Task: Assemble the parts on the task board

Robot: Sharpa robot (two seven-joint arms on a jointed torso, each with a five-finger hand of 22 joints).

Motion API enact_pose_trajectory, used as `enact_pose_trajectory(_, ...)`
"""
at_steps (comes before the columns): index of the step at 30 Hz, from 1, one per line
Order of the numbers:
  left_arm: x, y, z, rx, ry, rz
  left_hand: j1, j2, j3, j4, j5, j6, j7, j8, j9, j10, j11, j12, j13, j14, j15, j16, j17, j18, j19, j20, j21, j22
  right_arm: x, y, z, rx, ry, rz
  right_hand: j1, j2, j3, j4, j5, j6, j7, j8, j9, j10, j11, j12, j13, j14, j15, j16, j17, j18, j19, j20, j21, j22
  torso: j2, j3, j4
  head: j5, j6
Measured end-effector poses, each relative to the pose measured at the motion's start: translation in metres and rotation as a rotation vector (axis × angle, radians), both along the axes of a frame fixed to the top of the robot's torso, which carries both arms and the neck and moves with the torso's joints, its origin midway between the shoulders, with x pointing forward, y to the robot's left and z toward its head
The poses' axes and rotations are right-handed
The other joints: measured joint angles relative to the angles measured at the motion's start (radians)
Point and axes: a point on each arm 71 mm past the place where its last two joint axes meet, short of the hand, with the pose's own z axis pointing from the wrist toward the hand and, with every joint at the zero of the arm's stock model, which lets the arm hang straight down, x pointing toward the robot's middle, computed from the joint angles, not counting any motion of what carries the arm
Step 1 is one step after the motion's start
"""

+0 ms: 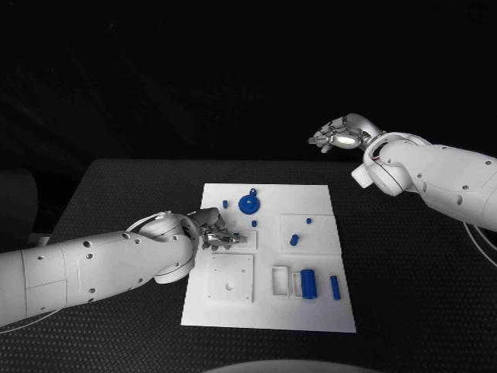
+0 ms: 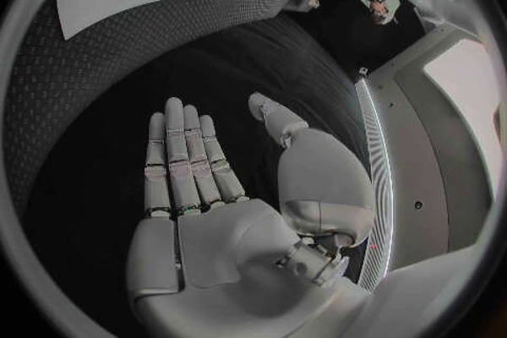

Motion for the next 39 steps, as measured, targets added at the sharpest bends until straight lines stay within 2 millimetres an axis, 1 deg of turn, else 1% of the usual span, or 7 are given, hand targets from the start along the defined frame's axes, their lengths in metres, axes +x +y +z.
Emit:
enact_pose_trajectory(10, 0.004, 0.007, 0.016, -0.025, -0.012, 0.009, 0.05, 0.01, -0.053, 0.021, 0.0, -0.046, 0.016, -0.021, -0.012, -0.027, 0.013, -0.042, -0.029, -0.031, 0.001, -0.04, -0.028, 0.0, -0.032, 0.013, -0.032, 0.0, -0.001, -0.001, -0.004, -0.001, 0.007, -0.002, 0.0, 0.0, 0.0, 0.0, 0.0, 0.0, 0.0, 0.0, 0.0, 0.0, 0.0, 0.0, 0.0, 0.0, 0.0, 0.0, 0.001, 0.0, 0.0, 0.0, 0.0, 0.001, 0.0, 0.0004, 0.0002, 0.001, 0.005)
enact_pose_trajectory(13, 0.011, 0.012, 0.031, -0.039, -0.025, 0.024, 0.086, 0.036, -0.077, 0.018, 0.0, -0.063, 0.029, -0.044, -0.024, -0.038, 0.024, -0.08, -0.052, -0.044, 0.01, -0.073, -0.047, 0.0, -0.05, 0.017, -0.058, -0.003, -0.001, -0.002, -0.005, -0.002, 0.009, -0.005, 0.0, 0.0, 0.0, 0.0, 0.0, 0.0, 0.0, 0.0, -0.001, 0.0, 0.0, 0.0, 0.0, 0.0, 0.0, 0.0, 0.001, 0.0, 0.0, 0.0, 0.0, 0.001, 0.0, 0.0004, 0.0002, 0.001, 0.008)
enact_pose_trajectory(15, 0.018, 0.016, 0.044, -0.05, -0.033, 0.038, 0.122, 0.055, -0.096, 0.009, 0.0, -0.093, 0.043, -0.068, -0.034, -0.066, 0.039, -0.129, -0.077, -0.073, 0.026, -0.12, -0.069, -0.019, -0.082, 0.026, -0.096, -0.018, 0.0, -0.003, -0.005, -0.003, 0.009, -0.008, 0.0, 0.0, 0.0, 0.0, 0.0, 0.0, 0.0, 0.0, -0.001, 0.0, 0.0, 0.0, 0.0, 0.0, 0.0, 0.0, 0.001, 0.0, 0.0, 0.0, 0.0, 0.001, 0.0, 0.0005, 0.0002, 0.002, 0.011)
enact_pose_trajectory(23, 0.039, 0.029, 0.082, -0.082, -0.029, 0.077, 0.232, 0.108, -0.143, -0.072, 0.123, -0.189, 0.09, -0.12, -0.054, -0.153, 0.087, -0.286, -0.15, -0.157, 0.075, -0.271, -0.127, -0.039, -0.159, 0.052, -0.206, -0.06, 0.001, -0.007, -0.005, -0.006, 0.009, -0.017, 0.0, 0.0, 0.0, 0.0, 0.0, 0.0, 0.0, 0.0, -0.001, 0.0, 0.0, 0.0, 0.0, 0.0, 0.0, 0.0, 0.001, 0.0, 0.0, 0.0, 0.0, 0.002, 0.0, 0.0005, 0.0001, 0.004, 0.03)
enact_pose_trajectory(27, 0.056, 0.039, 0.093, -0.069, -0.022, 0.1, 0.249, 0.125, -0.154, -0.108, 0.143, -0.212, 0.104, -0.126, -0.054, -0.166, 0.099, -0.349, -0.176, -0.171, 0.089, -0.328, -0.143, -0.039, -0.169, 0.055, -0.241, -0.072, 0.001, -0.008, -0.006, -0.007, 0.011, -0.02, 0.0, 0.0, 0.0, 0.0, 0.0, 0.0, 0.0, 0.0, -0.001, 0.0, 0.0, 0.0, 0.0, 0.0, 0.0, 0.0, 0.001, 0.0, 0.0, 0.0, 0.0, 0.002, 0.0, 0.0, -0.0003, 0.006, 0.042)
enact_pose_trajectory(33, 0.077, 0.041, 0.095, -0.033, -0.012, 0.118, 0.243, 0.119, -0.156, -0.122, 0.141, -0.272, 0.125, -0.151, -0.06, -0.183, 0.117, -0.412, -0.195, -0.186, 0.111, -0.388, -0.151, -0.039, -0.18, 0.059, -0.279, -0.079, 0.001, -0.007, -0.007, -0.007, 0.013, -0.018, 0.0, 0.0, 0.0, 0.0, 0.0, 0.0, 0.0, 0.0, -0.001, 0.0, 0.0, 0.0, 0.0, 0.0, 0.0, 0.0, 0.002, 0.0, 0.0, 0.0, 0.0, 0.002, 0.0, -0.0009, -0.001, 0.017, 0.058)
enact_pose_trajectory(39, 0.09, 0.035, 0.094, 0.014, -0.01, 0.104, 0.2, 0.07, -0.14, -0.063, 0.064, -0.304, 0.136, -0.157, -0.06, -0.194, 0.128, -0.442, -0.196, -0.201, 0.126, -0.411, -0.14, -0.039, -0.203, 0.064, -0.306, -0.078, 0.001, -0.006, -0.008, -0.007, 0.014, -0.017, 0.0, 0.0, 0.0, 0.0, 0.0, 0.0, 0.0, 0.0, -0.002, 0.0, 0.0, -0.001, 0.0, 0.0, 0.0, 0.0, 0.002, 0.0, 0.0, 0.0, -0.004, 0.003, 0.001, -0.002, -0.0014, 0.02, 0.066)
